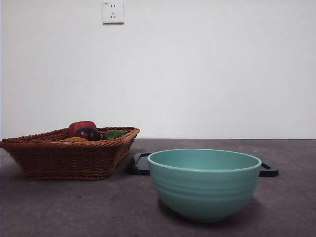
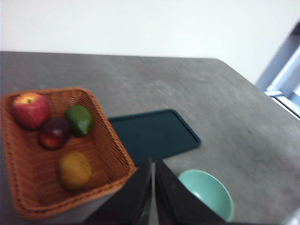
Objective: Pick up the wifruite, put it on the bowl, pick up the plate, put it on desk
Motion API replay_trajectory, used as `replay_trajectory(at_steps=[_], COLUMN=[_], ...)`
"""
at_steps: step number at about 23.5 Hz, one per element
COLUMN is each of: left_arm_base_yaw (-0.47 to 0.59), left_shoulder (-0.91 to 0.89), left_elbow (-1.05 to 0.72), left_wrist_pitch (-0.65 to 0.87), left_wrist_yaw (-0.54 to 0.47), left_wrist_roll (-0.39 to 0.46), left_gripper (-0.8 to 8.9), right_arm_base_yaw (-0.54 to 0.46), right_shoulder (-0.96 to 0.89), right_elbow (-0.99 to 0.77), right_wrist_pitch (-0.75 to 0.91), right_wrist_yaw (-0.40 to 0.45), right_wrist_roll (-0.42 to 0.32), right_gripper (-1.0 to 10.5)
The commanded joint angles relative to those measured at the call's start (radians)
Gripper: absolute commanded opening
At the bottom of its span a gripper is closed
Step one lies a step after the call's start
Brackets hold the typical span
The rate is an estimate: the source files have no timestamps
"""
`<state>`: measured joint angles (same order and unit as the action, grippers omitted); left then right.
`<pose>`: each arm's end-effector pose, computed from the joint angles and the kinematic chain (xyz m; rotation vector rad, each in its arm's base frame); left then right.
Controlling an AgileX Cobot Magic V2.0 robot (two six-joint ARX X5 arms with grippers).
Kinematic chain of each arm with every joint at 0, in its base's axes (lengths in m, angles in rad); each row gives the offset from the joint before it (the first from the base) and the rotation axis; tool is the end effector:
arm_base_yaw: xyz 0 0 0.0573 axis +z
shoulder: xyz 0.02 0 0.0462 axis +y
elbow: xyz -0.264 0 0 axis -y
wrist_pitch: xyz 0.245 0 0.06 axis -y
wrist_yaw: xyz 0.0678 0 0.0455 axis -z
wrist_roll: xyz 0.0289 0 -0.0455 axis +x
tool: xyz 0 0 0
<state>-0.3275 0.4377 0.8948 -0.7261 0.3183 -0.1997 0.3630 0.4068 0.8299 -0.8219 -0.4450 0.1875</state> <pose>0.0597 -0.0298 0.3521 -0.1903 0.3369 -0.6123 0.0543 0.0339 0.3268 0.1916 0.4830 0.7564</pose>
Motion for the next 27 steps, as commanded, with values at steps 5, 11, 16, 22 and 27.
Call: replay_trajectory(at_steps=[5, 11, 16, 22, 27], left_arm_base_yaw=[-0.055, -0.061, -0.061, -0.061, -0.061], left_shoulder=[0.005, 0.004, 0.004, 0.004, 0.004], left_elbow=[0.019, 0.019, 0.019, 0.019, 0.019], left_wrist_pitch=[0.008, 0.007, 0.009, 0.007, 0.007], left_wrist_yaw=[0.073, 0.161, 0.161, 0.162, 0.162], left_wrist_roll=[0.043, 0.065, 0.065, 0.064, 0.064], left_gripper=[0.10, 0.10, 0.10, 0.66, 3.90], right_arm_base_yaw=[0.008, 0.008, 0.008, 0.008, 0.008], right_shoulder=[0.002, 0.002, 0.002, 0.002, 0.002], right_elbow=[0.044, 0.077, 0.077, 0.077, 0.077], right_wrist_pitch=[-0.037, -0.105, -0.123, -0.117, -0.093], right_wrist_yaw=[-0.013, -0.011, -0.011, 0.002, 0.002], right_wrist_roll=[-0.006, -0.118, -0.121, -0.121, -0.116], right_gripper=[0.1, 0.1, 0.1, 1.4, 5.5])
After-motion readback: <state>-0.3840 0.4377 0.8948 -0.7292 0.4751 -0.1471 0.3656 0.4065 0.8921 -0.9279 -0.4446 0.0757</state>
